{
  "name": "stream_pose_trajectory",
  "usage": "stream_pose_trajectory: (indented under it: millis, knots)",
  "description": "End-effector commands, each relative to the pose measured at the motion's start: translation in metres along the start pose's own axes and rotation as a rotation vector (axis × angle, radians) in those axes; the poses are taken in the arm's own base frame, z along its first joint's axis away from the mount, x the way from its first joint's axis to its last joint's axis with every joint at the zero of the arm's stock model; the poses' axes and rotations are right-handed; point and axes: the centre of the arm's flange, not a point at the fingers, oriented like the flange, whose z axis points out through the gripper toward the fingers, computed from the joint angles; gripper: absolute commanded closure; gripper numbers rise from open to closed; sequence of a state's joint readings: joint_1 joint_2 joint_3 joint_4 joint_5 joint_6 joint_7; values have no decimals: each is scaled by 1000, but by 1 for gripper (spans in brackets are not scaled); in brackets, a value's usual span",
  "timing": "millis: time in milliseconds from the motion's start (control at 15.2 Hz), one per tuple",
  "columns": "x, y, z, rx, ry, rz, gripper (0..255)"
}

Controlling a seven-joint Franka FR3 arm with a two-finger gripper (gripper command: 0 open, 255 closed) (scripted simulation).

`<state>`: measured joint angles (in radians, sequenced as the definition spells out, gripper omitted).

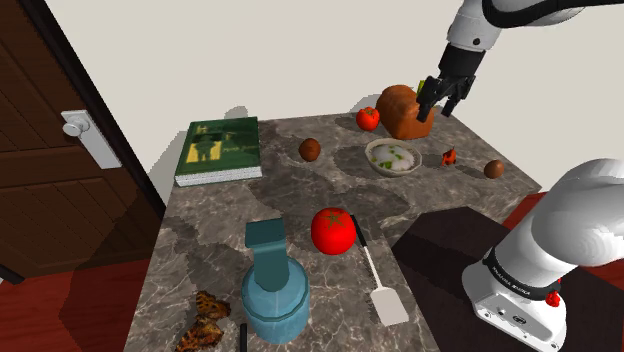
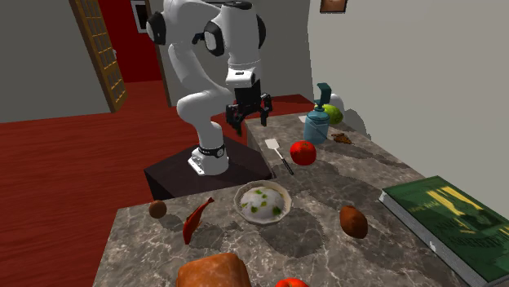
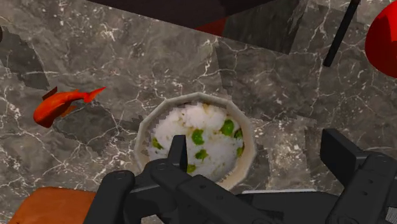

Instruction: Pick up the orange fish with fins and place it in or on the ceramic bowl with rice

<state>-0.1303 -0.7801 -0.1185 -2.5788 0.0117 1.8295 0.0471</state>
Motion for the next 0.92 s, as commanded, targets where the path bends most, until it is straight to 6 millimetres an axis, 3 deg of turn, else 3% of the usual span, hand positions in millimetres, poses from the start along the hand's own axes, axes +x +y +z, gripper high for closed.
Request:
stream_pose_trajectory:
  millis: [0,858]
  knots:
    - [2,26,14,8,14,36,0]
    - [0,178,104,62,97,265,0]
